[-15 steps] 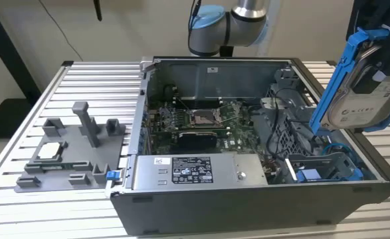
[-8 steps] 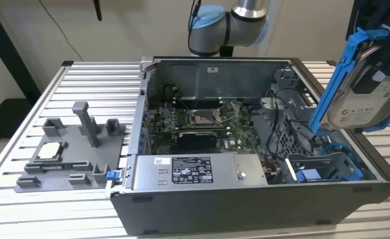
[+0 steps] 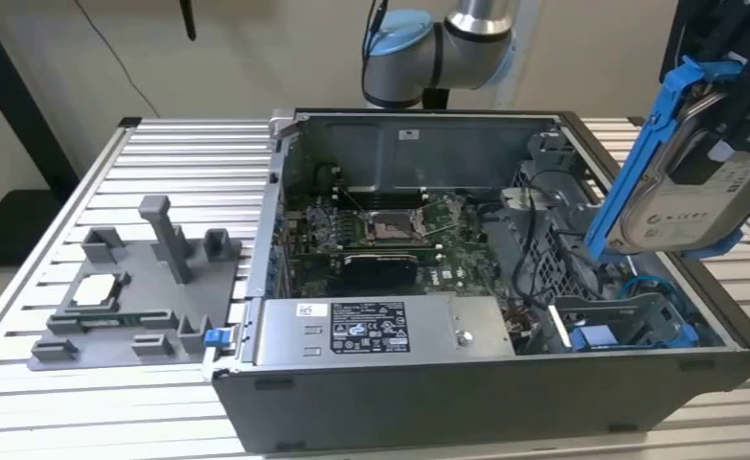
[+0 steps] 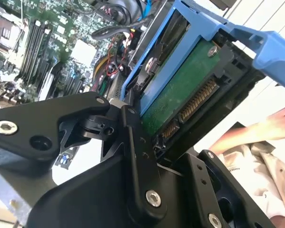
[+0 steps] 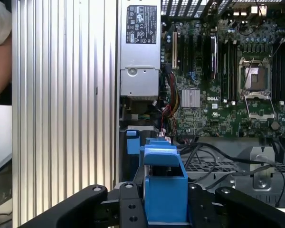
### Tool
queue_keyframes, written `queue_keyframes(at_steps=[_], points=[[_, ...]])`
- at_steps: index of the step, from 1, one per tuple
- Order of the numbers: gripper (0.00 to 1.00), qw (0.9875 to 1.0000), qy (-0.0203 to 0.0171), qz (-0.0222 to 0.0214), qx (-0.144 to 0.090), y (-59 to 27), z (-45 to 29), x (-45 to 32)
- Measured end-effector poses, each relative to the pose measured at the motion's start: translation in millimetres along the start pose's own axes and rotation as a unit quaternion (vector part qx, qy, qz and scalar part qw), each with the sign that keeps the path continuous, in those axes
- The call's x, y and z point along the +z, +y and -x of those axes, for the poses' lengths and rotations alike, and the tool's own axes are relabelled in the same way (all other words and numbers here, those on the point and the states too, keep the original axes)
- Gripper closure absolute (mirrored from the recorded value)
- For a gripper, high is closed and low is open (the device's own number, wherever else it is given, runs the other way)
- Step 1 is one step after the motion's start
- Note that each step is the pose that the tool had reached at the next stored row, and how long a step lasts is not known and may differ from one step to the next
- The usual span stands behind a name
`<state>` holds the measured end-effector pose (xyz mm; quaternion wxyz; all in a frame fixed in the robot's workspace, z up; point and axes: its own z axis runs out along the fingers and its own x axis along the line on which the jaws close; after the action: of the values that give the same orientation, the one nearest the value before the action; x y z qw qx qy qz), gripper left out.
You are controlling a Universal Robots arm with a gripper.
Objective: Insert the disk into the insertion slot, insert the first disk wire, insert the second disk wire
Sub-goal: 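Insert the disk into the insertion slot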
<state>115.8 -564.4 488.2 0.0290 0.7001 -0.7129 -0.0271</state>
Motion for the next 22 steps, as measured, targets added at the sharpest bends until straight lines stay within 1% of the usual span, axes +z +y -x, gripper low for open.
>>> queue_keyframes(at_steps=[1, 2, 4, 13, 22], points=[[1.00, 1.0000, 0.0001, 0.0037, 0.000, -0.9, 0.1, 0.6], [1.00, 1.0000, 0.0002, 0.0063, 0.000, -1.5, 0.1, 1.3], [1.00, 1.0000, 0.0003, 0.0086, 0.000, -2.3, 0.1, 2.3], [1.00, 1.0000, 0.0001, 0.0087, 0.000, -2.6, 0.1, 3.4], [1.00, 1.0000, 0.0002, 0.0090, 0.000, -4.5, 0.1, 8.6]])
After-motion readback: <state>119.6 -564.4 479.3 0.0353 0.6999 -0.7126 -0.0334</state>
